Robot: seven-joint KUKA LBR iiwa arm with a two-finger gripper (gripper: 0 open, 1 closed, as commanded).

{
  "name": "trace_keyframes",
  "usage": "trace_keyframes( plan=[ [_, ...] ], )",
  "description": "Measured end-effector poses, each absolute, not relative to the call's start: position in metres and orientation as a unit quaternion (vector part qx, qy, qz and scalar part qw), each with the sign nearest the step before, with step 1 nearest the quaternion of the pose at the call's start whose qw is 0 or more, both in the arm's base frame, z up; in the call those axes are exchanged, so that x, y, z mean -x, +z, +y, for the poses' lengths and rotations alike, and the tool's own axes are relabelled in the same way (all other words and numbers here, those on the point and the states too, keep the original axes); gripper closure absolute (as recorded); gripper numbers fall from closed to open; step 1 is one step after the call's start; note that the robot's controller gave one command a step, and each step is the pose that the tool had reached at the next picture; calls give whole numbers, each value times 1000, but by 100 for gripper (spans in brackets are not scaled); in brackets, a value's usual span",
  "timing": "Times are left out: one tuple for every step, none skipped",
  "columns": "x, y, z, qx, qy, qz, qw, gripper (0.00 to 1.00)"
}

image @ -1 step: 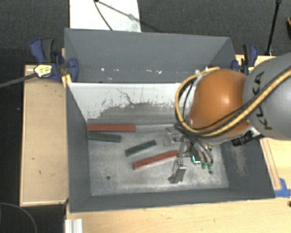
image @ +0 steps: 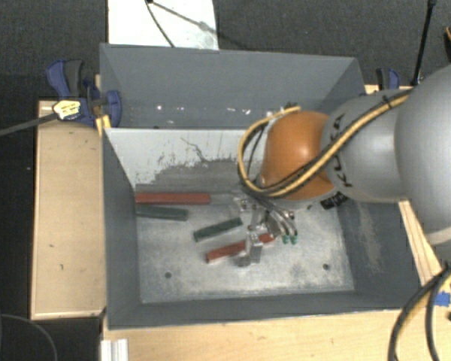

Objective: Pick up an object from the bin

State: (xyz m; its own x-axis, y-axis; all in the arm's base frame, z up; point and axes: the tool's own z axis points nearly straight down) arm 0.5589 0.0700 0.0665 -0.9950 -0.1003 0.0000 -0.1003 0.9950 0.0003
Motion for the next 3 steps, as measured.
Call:
trace_keyframes(
  plan=[
    [-567, 71, 18, -67, 1, -998, -3, 0],
    [-563, 93, 28, -22, -1, -1000, -5, 0],
    [-547, 70, 14, -130, 0, -992, 0, 0]
  ],
)
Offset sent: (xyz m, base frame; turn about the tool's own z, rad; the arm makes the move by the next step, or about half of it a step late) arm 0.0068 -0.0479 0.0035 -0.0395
